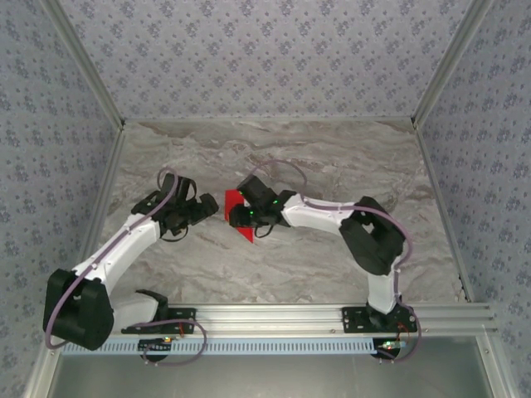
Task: Fold a paper plane with a square sheet of paper (pick it up from the middle)
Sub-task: Fold the wing for the fifth time at the center of the table.
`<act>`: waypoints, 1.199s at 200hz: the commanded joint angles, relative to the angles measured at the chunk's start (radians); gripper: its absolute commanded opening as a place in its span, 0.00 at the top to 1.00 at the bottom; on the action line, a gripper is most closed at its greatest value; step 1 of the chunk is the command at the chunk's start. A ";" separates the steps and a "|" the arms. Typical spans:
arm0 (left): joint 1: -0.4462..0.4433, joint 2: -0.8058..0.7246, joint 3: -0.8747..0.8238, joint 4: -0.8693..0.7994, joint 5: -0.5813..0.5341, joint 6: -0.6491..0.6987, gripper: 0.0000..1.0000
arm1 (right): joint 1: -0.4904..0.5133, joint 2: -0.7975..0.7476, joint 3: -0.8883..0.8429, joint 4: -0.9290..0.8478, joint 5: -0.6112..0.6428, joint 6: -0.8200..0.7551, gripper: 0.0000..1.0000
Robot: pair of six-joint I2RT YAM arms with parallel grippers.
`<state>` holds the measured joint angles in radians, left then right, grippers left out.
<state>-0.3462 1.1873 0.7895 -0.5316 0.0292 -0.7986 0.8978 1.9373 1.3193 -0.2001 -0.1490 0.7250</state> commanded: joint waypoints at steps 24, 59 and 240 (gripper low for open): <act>0.019 -0.020 -0.006 -0.024 -0.002 -0.009 0.01 | 0.004 0.146 0.175 -0.137 0.075 -0.032 0.62; 0.026 -0.011 -0.001 -0.020 -0.003 -0.001 0.01 | 0.007 0.208 0.208 -0.184 0.052 -0.051 0.63; 0.024 0.018 -0.069 0.139 0.199 -0.042 0.01 | -0.061 -0.300 -0.306 0.009 0.006 -0.324 0.69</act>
<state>-0.3271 1.2007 0.7517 -0.4671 0.1478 -0.8097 0.8421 1.7367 1.0447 -0.2943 -0.1646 0.2680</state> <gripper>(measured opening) 0.990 0.295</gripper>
